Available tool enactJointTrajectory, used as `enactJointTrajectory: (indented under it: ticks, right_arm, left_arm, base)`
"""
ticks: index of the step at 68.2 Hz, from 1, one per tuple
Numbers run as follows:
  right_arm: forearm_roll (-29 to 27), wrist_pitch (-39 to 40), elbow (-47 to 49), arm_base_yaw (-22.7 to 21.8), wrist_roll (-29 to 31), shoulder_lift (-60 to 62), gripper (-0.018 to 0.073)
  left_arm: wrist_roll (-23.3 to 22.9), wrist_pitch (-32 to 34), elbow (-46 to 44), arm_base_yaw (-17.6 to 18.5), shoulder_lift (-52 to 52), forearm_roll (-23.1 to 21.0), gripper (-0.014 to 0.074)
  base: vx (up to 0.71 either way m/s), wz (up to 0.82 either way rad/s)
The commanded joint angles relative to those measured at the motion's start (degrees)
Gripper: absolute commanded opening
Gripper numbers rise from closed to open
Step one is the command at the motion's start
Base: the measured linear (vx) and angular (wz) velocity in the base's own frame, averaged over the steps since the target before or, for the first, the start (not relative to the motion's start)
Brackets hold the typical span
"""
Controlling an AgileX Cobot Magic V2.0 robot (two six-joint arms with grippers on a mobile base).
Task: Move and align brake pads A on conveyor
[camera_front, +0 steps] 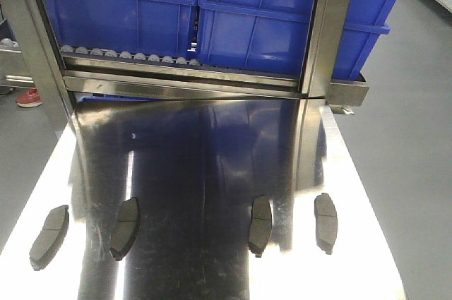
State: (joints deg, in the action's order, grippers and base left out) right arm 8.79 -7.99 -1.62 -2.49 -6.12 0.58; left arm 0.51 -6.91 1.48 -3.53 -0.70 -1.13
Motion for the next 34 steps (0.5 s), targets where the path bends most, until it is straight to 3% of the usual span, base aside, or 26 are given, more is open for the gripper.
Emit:
enactJointTrajectory:
  ticks: [1, 34]
  right_arm:
    - [0.13, 4.35, -0.71, 0.01, 0.06, 0.81, -0.0011]
    - [0.13, 4.35, -0.71, 0.01, 0.06, 0.75, -0.0011]
  left_arm:
    - [-0.01, 4.14, 0.99, 0.02, -0.84, -0.56, -0.0006]
    - [-0.01, 4.14, 0.99, 0.02, -0.84, -0.56, -0.0006]
  base:
    - [0.00, 0.00]
    - [0.00, 0.00]
